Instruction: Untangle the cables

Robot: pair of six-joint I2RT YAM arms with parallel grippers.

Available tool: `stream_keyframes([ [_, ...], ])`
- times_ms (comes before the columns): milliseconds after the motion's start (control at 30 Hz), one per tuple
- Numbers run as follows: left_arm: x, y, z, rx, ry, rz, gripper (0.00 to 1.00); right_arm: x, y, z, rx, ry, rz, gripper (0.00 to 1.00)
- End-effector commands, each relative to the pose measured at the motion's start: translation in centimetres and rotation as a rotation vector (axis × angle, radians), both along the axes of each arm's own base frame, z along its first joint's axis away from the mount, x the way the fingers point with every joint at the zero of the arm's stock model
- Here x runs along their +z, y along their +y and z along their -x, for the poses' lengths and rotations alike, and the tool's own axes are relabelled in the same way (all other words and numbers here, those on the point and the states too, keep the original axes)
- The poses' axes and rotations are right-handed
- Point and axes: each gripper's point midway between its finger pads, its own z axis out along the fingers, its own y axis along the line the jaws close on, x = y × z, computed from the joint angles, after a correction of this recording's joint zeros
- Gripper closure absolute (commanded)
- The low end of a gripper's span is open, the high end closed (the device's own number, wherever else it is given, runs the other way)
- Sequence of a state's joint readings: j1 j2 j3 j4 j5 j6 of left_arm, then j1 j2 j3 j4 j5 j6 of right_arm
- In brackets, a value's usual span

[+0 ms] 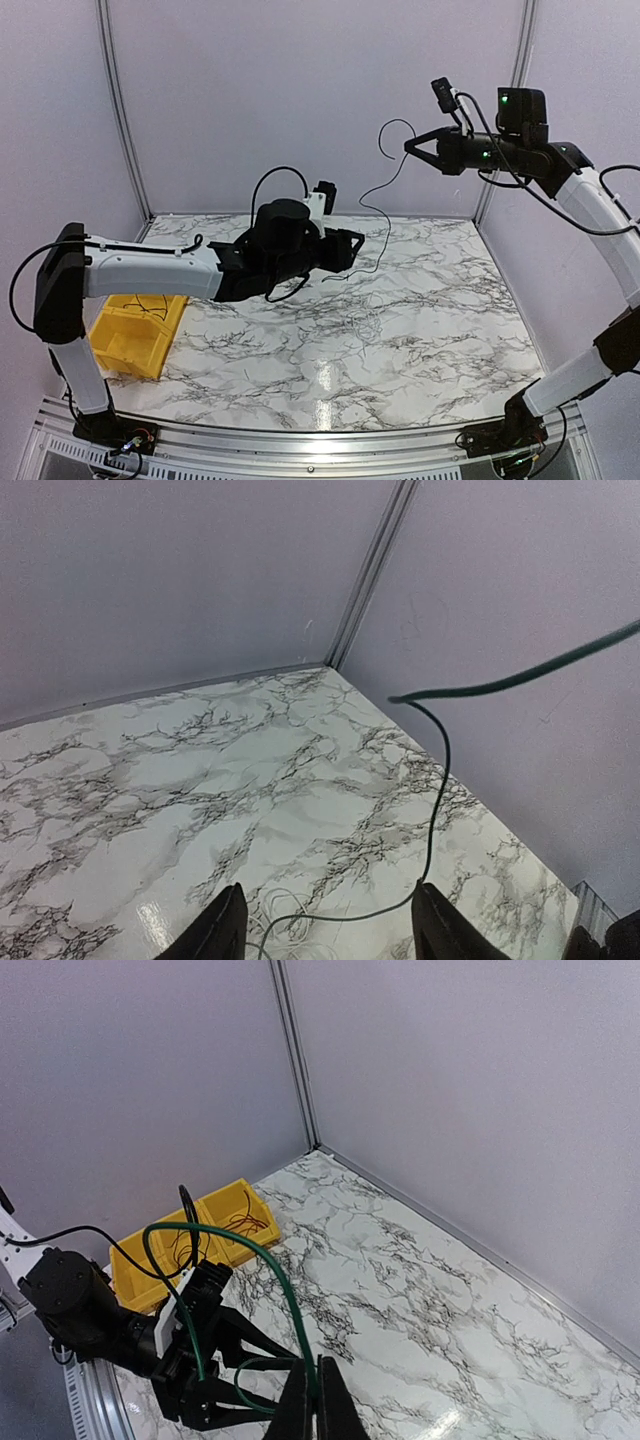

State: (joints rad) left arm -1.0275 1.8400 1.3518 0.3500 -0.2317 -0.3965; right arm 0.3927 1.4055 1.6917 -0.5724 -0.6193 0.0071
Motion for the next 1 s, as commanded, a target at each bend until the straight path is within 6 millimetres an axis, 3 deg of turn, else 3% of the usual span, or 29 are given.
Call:
stream_keyframes([
  [0, 5.6, -0.2, 1.2, -0.094, -0.171, 0.025, 0.41, 1.9, -0.4, 0.7, 0.002, -0.054, -0.020, 1.00],
  [167, 7.7, -0.2, 1.1, -0.108, -0.310, -0.048, 0.41, 1.6, -0.2, 0.7, 0.013, -0.045, -0.020, 1.00],
  [467, 9.4, -2.2, 0.0, -0.128, -0.435, -0.139, 0.44, 1.2, -0.2, 0.8, 0.019, -0.033, -0.017, 1.00],
  [600, 9.9, -3.3, -0.3, -0.150, -0.466, -0.155, 0.59, 0.9, -0.2, 0.8, 0.017, -0.025, -0.013, 1.00],
  [833, 9.9, -3.1, -0.3, -0.168, -0.479, -0.189, 0.99, -0.1, -1.7, -1.1, -0.059, 0.015, -0.017, 1.00],
  [967, 11.4, -1.7, 0.9, -0.188, -0.479, -0.168, 1.00, -4.1, -3.5, -4.0, -0.194, 0.099, 0.052, 1.00],
])
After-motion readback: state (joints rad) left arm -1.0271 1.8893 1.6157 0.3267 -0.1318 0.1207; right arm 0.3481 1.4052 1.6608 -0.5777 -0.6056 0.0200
